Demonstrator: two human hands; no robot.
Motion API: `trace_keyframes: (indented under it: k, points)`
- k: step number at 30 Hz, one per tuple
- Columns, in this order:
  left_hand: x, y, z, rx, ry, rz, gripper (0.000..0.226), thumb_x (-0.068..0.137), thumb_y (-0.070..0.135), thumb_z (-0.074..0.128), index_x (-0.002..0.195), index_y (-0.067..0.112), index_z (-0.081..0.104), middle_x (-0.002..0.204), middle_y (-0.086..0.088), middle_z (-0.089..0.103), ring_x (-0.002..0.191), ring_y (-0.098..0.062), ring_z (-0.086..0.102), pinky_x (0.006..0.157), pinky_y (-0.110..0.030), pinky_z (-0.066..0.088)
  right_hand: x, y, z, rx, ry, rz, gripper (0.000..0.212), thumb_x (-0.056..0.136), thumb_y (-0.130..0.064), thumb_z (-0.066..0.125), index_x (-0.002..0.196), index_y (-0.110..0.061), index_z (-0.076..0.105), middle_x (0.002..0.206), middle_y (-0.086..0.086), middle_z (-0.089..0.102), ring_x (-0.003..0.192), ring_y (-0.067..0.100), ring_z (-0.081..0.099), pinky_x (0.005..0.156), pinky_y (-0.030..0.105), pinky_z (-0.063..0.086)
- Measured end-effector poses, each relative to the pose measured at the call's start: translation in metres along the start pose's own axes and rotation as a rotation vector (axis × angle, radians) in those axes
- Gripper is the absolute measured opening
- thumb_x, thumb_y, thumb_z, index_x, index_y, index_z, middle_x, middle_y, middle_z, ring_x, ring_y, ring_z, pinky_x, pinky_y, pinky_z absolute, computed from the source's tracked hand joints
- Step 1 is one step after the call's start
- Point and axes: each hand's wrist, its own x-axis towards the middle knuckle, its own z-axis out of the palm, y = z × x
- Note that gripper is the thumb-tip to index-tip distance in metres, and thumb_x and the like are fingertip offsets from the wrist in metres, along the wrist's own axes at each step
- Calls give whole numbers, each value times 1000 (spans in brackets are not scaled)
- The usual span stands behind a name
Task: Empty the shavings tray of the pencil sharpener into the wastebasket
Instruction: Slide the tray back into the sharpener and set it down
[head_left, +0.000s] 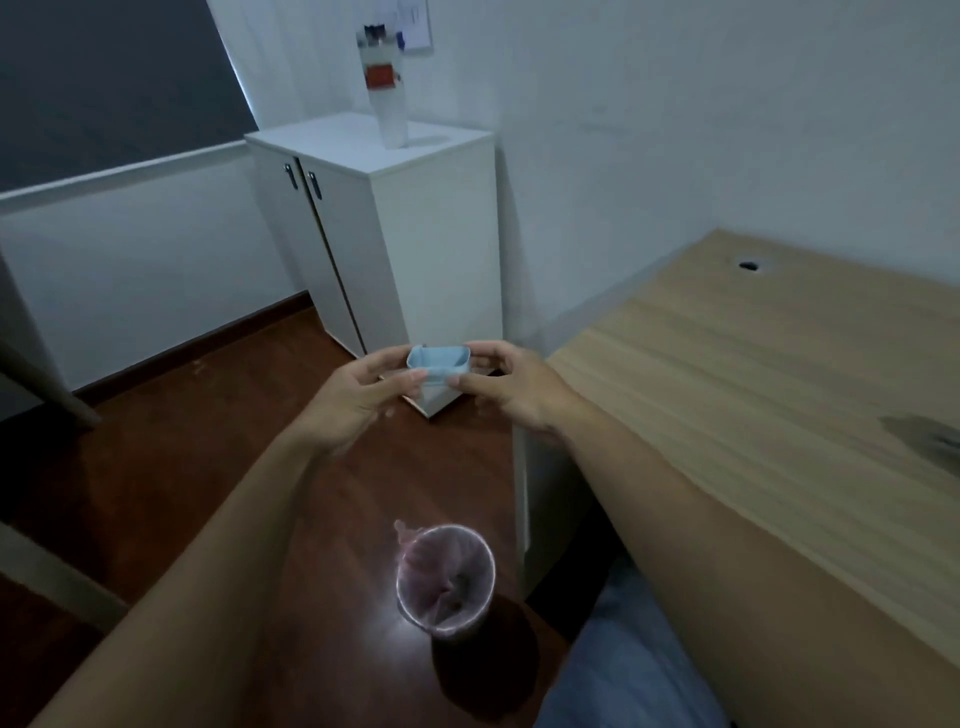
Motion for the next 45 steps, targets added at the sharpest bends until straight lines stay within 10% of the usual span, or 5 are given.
trace_keyframes:
  k: [18,28,33,40,45]
  points:
    - [33,83,277,61,-396,215,39,101,33,84,140,36,78,116,1,87,103,-9,73,83,-30,48,-180,-63,-249,-226,370,-12,51,96,-26,89,143,-22,71,135,-4,79,88,15,75,101,49,66]
    - [17,53,387,66,-627,72,31,102,10,81,129,25,78,107,9,91,89,2,79,83,-18,62,-282,-51,-356,-483,653,49,67,85,-54,93,143,-25,75,142,-12,76,136,6,69,122,33,52]
    - [20,36,408,95,-719,41,41,97,9,87,137,14,78,126,-9,88,110,-18,82,108,-36,62,-308,-19,-374,-575,631,133,95,72,-69,90,154,-28,65,158,-9,64,151,12,56,128,43,46]
    - [24,23,422,267,-804,155,52,91,21,94,141,20,80,135,2,86,133,-21,79,123,-46,56,-319,31,-383,-419,572,217,65,82,-29,100,137,-21,66,128,-1,78,116,13,77,96,16,60]
    - [29,22,428,289,-814,161,56,91,25,95,144,21,78,135,4,85,133,-18,78,125,-45,55,-324,46,-388,-220,569,142,57,92,-21,92,144,-21,68,136,-4,82,131,12,76,119,39,57]
